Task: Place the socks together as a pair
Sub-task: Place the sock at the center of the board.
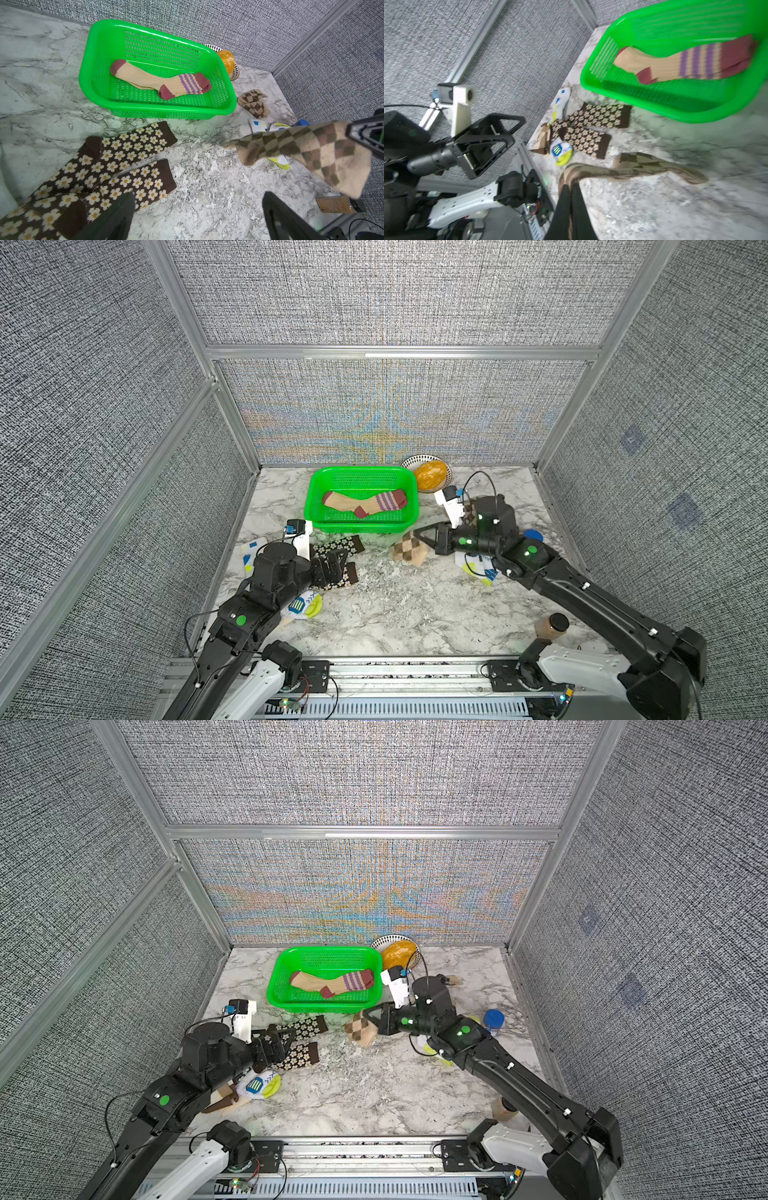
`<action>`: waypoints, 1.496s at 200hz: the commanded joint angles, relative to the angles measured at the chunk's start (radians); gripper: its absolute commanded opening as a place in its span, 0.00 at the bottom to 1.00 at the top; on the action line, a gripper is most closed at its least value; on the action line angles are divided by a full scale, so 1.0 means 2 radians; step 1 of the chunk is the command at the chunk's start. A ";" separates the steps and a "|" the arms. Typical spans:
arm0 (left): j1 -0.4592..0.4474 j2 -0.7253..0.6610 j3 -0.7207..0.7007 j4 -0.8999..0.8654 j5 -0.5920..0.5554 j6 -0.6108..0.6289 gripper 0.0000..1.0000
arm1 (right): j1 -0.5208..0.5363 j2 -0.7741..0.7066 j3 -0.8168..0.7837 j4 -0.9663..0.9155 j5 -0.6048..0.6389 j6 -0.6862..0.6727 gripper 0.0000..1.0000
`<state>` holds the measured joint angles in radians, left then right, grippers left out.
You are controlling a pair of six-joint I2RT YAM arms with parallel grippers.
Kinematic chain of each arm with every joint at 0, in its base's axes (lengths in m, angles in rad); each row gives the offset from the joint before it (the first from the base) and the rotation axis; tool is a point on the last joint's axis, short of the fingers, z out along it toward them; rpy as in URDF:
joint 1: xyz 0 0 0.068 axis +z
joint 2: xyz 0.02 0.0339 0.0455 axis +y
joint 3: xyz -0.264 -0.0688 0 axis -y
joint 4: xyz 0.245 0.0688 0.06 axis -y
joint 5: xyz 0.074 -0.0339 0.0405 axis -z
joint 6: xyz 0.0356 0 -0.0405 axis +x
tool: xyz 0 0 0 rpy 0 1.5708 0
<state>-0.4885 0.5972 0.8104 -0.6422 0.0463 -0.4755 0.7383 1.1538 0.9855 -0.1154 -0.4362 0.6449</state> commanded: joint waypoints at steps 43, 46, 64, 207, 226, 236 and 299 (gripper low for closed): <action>0.000 -0.012 0.028 -0.055 -0.041 0.014 0.98 | 0.061 0.123 0.107 0.031 -0.036 -0.034 0.00; 0.000 -0.014 0.030 -0.057 -0.046 0.014 0.98 | 0.059 0.132 0.116 0.031 -0.044 -0.035 0.00; 0.000 -0.026 0.039 -0.067 -0.066 0.007 0.98 | 0.063 0.189 0.178 0.013 -0.084 -0.055 0.00; -0.026 0.014 -0.048 0.008 -0.020 -0.044 0.91 | -0.099 0.210 -0.062 -0.135 -0.086 -0.216 0.00; -0.049 0.028 -0.063 0.024 -0.028 -0.050 0.91 | -0.119 0.216 -0.057 -0.160 -0.059 -0.230 0.00; -0.063 0.036 -0.072 0.033 -0.033 -0.053 0.91 | -0.124 0.222 -0.049 -0.179 -0.042 -0.242 0.00; -0.164 0.138 -0.101 0.113 -0.067 -0.075 0.90 | -0.159 0.255 -0.002 -0.227 0.087 -0.277 0.16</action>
<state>-0.7673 0.8104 0.6090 -0.5144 -0.0532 -0.6060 0.4332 1.6440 0.9401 -0.5289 -0.3904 0.1318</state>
